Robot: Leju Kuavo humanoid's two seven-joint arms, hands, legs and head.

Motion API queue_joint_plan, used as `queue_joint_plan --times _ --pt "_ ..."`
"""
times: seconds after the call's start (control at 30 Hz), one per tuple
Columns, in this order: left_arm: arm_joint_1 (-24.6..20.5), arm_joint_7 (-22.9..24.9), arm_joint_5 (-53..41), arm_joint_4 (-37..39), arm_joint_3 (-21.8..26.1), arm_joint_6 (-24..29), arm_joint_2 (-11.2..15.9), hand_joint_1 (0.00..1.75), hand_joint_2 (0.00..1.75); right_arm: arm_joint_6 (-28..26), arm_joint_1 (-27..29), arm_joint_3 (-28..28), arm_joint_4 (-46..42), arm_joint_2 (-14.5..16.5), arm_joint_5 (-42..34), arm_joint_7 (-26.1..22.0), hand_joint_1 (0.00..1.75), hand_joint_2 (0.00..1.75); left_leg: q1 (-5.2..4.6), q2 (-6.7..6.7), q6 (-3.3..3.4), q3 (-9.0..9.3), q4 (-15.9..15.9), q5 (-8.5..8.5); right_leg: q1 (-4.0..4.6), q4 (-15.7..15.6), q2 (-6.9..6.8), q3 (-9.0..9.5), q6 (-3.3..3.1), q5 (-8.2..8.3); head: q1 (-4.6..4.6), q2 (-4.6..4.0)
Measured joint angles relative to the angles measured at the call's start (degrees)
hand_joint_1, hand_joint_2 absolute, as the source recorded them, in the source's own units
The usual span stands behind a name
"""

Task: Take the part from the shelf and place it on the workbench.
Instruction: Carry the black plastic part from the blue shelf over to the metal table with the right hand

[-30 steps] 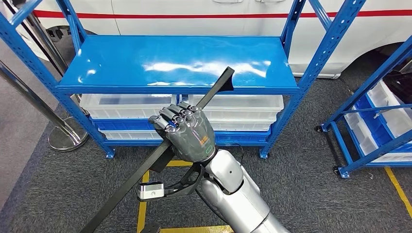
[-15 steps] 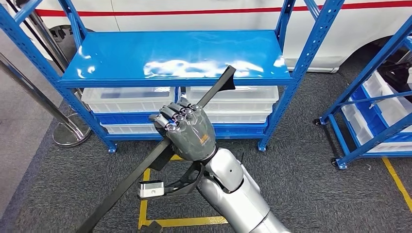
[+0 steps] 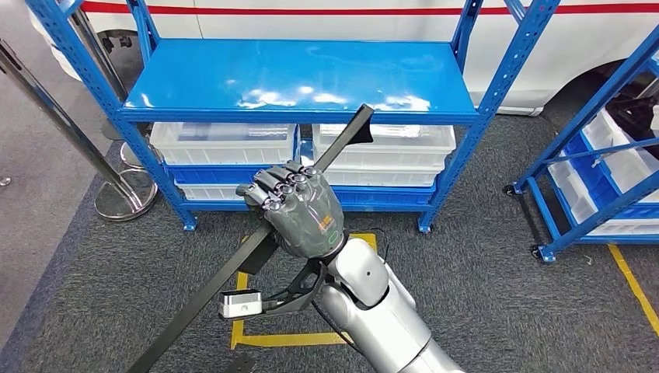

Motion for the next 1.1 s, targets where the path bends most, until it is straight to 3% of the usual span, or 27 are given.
queue_joint_plan --times 0.03,0.07,0.13,0.2,0.27,0.33,0.37,0.43,0.5,0.53,0.57,0.63,0.7,0.73,0.77,0.83,0.87,0.9,0.97,1.0,1.03,1.1 --pt "0.0 0.0 0.0 0.0 0.0 0.0 0.0 0.00 0.00 0.0 0.0 0.0 0.1 0.0 0.0 0.0 1.75 1.75 -0.11 0.03 0.00 -0.75 0.1 0.50 0.00 1.6 0.04 0.13 -0.04 -0.13 -0.02 0.00" --pt "0.0 0.0 0.0 0.0 0.0 0.0 0.0 0.00 0.00 0.0 0.0 0.0 0.1 -0.1 0.0 0.0 1.75 1.75 -0.19 0.04 -0.05 -1.51 0.2 0.97 0.01 1.3 0.05 1.26 -0.14 0.80 -0.01 0.00" --pt "0.0 0.0 0.0 0.0 0.0 0.0 0.1 0.00 0.00 0.0 -0.1 0.0 0.2 -0.1 -0.1 0.0 1.75 1.75 -0.28 0.02 -0.30 -2.80 0.5 1.84 0.07 -4.5 0.05 6.16 -0.64 3.35 -0.02 0.00" --pt "0.0 0.0 0.0 0.0 -0.1 0.0 0.1 0.00 0.00 0.0 -0.3 0.0 0.2 0.0 -0.1 0.0 1.75 1.75 -0.39 0.02 -0.87 -3.63 0.7 2.66 0.41 -11.5 0.07 10.97 -1.14 3.60 -0.02 0.00" --pt "0.0 0.0 0.0 0.0 -0.3 0.0 0.1 0.00 0.00 0.0 -0.4 0.0 0.2 0.1 -0.2 0.0 1.75 1.75 -0.35 0.07 -1.62 -3.89 0.5 3.58 0.84 -14.3 0.12 12.32 -1.42 3.31 -0.02 0.00" --pt "0.1 0.1 0.0 0.0 -0.3 0.0 0.1 0.00 0.00 0.0 -0.5 0.0 0.2 0.1 -0.3 0.0 1.75 1.75 -0.22 0.01 -2.32 -4.13 0.3 3.91 0.72 -14.9 0.02 11.78 -1.94 4.36 -0.02 0.00" --pt "0.1 0.1 0.0 0.0 -0.3 0.0 0.1 0.00 0.00 0.0 -0.5 0.0 0.2 0.1 -0.3 0.0 1.75 1.75 -0.15 -0.04 -2.60 -4.54 1.0 2.91 0.58 -15.2 -0.08 11.45 -2.37 4.99 -0.05 0.00" --pt "0.2 0.1 0.0 0.0 -0.3 0.0 0.1 0.00 0.00 0.0 -0.5 0.0 0.3 0.2 -0.4 0.1 1.75 1.75 -0.03 -0.11 -2.98 -6.18 5.9 -1.98 0.51 -15.4 -0.28 10.43 -3.09 6.30 -0.09 0.00" --pt "0.2 0.1 0.0 0.0 -0.3 0.0 0.1 0.00 0.00 0.0 -0.5 0.0 0.4 0.3 -0.4 0.1 1.75 1.75 0.02 -0.10 -3.36 -7.86 13.2 -6.47 0.66 -15.2 -0.38 8.83 -3.39 7.47 -0.10 0.00" --pt "0.2 0.2 0.0 0.0 -0.3 -0.1 0.1 0.00 0.00 0.0 -0.5 0.0 0.5 0.3 -0.4 0.2 1.75 1.75 0.04 -0.09 -3.50 -7.98 15.5 -6.94 0.72 -15.1 -0.43 7.94 -3.40 8.03 -0.10 0.00" --pt "0.2 0.2 0.0 0.0 -0.3 -0.1 0.1 0.00 0.00 0.0 -0.5 0.0 0.6 0.3 -0.4 0.2 1.75 1.75 0.05 -0.09 -3.59 -7.26 16.1 -6.20 0.74 -14.9 -0.46 6.99 -3.35 8.60 -0.10 0.00" --pt "0.1 0.3 0.0 0.0 -0.3 -0.1 0.1 0.00 0.00 0.0 -0.5 0.0 0.7 0.3 -0.4 0.2 1.75 1.75 0.10 -0.09 -3.58 -2.81 11.7 -3.52 0.70 -14.4 -0.43 5.18 -3.12 9.71 -0.11 0.00" --pt "-0.1 0.3 0.0 0.0 -0.3 -0.1 0.2 0.00 0.00 0.0 -0.5 0.0 0.7 0.3 -0.4 0.2 1.75 1.75 -0.08 -0.20 -3.19 2.98 4.0 -3.56 0.80 -14.0 -0.38 3.91 -2.65 10.65 -0.09 0.00" --pt "-0.2 0.3 0.1 0.0 -0.3 -0.1 0.2 0.00 0.00 0.0 -0.5 0.0 0.7 0.3 -0.4 0.2 1.75 1.75 -0.25 -0.28 -2.86 4.58 1.4 -4.18 0.81 -13.9 -0.40 3.67 -2.34 11.08 -0.08 0.00" --pt "-0.3 0.3 0.1 0.0 -0.3 -0.1 0.2 0.00 0.00 0.0 -0.5 0.0 0.7 0.3 -0.4 0.2 1.75 1.75 -0.46 -0.37 -2.49 5.21 0.1 -4.64 0.80 -14.0 -0.44 3.55 -2.01 11.53 -0.08 0.00" --pt "-0.3 0.4 0.1 0.0 -0.4 -0.1 0.2 0.00 0.00 0.0 -0.6 0.0 0.7 0.3 -0.3 0.2 1.75 1.75 -0.49 -0.25 -1.58 4.68 -0.5 -3.77 0.66 -14.1 -0.34 3.41 -1.30 12.10 -0.07 0.00" --pt "-0.3 0.4 0.1 0.0 -0.4 -0.1 0.2 0.00 0.00 0.0 -0.6 0.0 0.7 0.3 -0.3 0.2 1.75 1.75 -0.41 -0.11 -1.11 4.33 -0.6 -3.11 0.62 -13.4 -0.20 3.03 -1.02 11.20 -0.06 0.00" --pt "-0.3 0.4 0.1 0.0 -0.4 -0.1 0.2 0.00 0.00 0.0 -0.6 0.0 0.7 0.3 -0.3 0.2 1.75 1.75 -0.30 0.04 -0.59 3.82 -0.9 -2.35 0.57 -11.9 -0.05 2.43 -0.79 9.24 -0.05 0.00" --pt "-0.4 0.4 0.1 0.0 -0.4 -0.1 0.2 0.00 0.00 0.0 -0.6 0.0 0.7 0.2 -0.3 0.2 1.75 1.75 -0.32 0.19 -0.03 2.34 -0.9 -0.99 0.41 -5.8 0.09 0.76 -0.50 3.36 -0.03 0.00" --pt "-0.4 0.4 0.1 0.0 -0.4 -0.1 0.2 0.00 0.00 0.0 -0.5 0.0 0.7 0.2 -0.3 0.2 1.75 1.75 -0.35 0.22 0.04 1.48 -0.8 -0.32 0.31 -2.2 0.10 0.09 -0.36 1.25 -0.04 0.00" --pt "-0.4 0.4 0.1 0.0 -0.4 -0.1 0.2 0.00 0.00 0.0 -0.5 0.0 0.7 0.1 -0.3 0.2 1.75 1.75 -0.38 0.26 -0.02 0.69 -0.8 0.25 0.23 0.5 0.10 -0.26 -0.25 0.22 -0.03 0.00" --pt "-0.3 0.4 0.1 0.0 -0.4 -0.1 0.2 0.00 0.00 0.0 -0.5 0.0 0.8 0.0 -0.3 0.2 1.75 1.75 -0.39 0.33 -0.21 -0.75 -0.6 1.25 0.04 2.2 0.09 0.62 -0.12 1.29 -0.03 0.00"
